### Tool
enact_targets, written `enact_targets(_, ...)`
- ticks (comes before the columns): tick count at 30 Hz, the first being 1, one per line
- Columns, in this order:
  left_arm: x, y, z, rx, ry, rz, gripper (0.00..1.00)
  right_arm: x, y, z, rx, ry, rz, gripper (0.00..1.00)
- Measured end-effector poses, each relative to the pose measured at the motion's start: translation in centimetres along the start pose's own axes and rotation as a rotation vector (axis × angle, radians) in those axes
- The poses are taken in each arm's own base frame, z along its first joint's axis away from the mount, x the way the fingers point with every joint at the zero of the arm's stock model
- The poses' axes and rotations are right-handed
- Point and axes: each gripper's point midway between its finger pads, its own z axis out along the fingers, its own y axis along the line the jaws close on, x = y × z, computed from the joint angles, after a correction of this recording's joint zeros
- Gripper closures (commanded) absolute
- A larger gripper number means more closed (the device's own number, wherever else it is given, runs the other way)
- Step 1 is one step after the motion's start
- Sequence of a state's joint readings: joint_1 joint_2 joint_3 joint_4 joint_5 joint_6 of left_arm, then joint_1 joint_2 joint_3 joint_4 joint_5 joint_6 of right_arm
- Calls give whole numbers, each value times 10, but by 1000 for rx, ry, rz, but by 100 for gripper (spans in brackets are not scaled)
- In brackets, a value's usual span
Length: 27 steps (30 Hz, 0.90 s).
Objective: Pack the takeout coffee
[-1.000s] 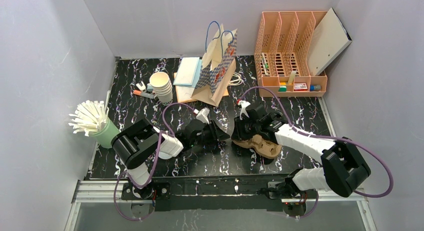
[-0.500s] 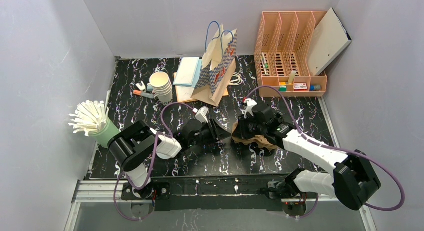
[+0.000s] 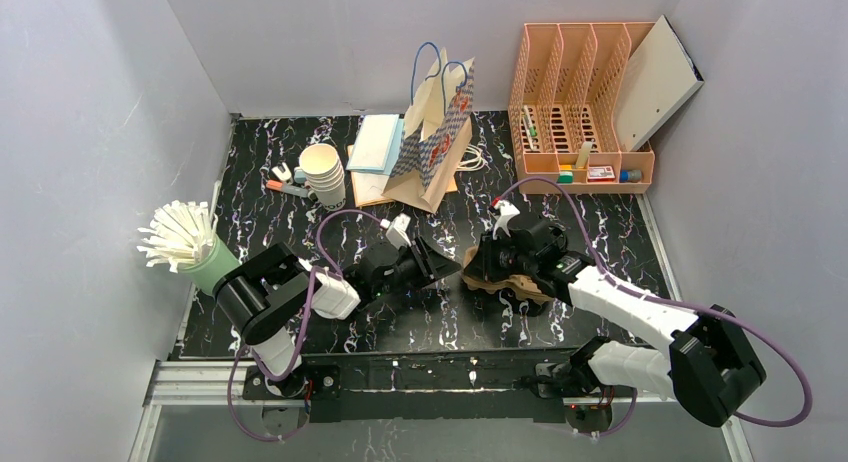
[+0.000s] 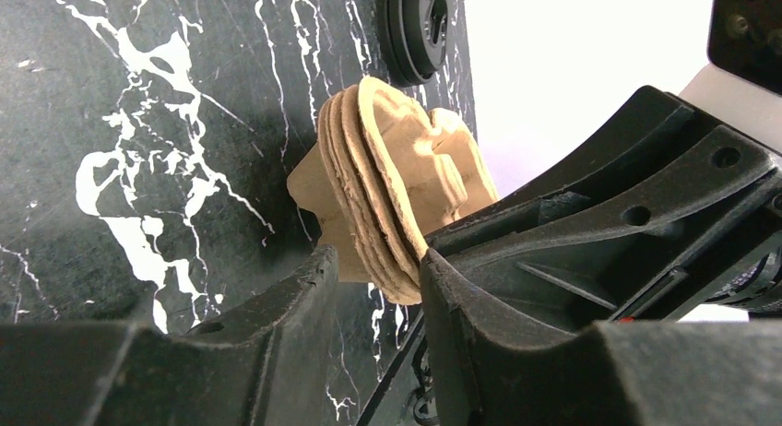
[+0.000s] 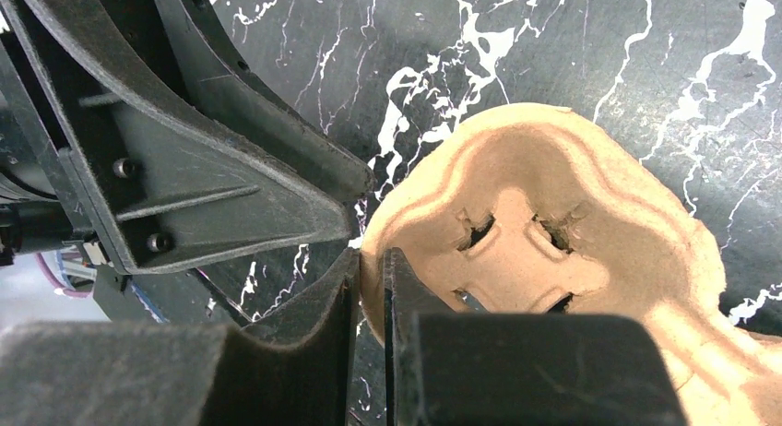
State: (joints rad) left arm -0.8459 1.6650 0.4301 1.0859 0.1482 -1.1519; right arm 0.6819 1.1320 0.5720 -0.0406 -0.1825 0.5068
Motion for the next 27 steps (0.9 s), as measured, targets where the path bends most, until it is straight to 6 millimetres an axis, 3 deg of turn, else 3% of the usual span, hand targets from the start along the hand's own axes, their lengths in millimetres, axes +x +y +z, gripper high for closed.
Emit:
enact_targets(8,-6,-5,1,23,-20,-20,66,-5,4,-1,-13,-21,9,85)
enact_targets(27,0,12,13,-10,-1,-43,67,-6,4,-1,-13,-23,7,86)
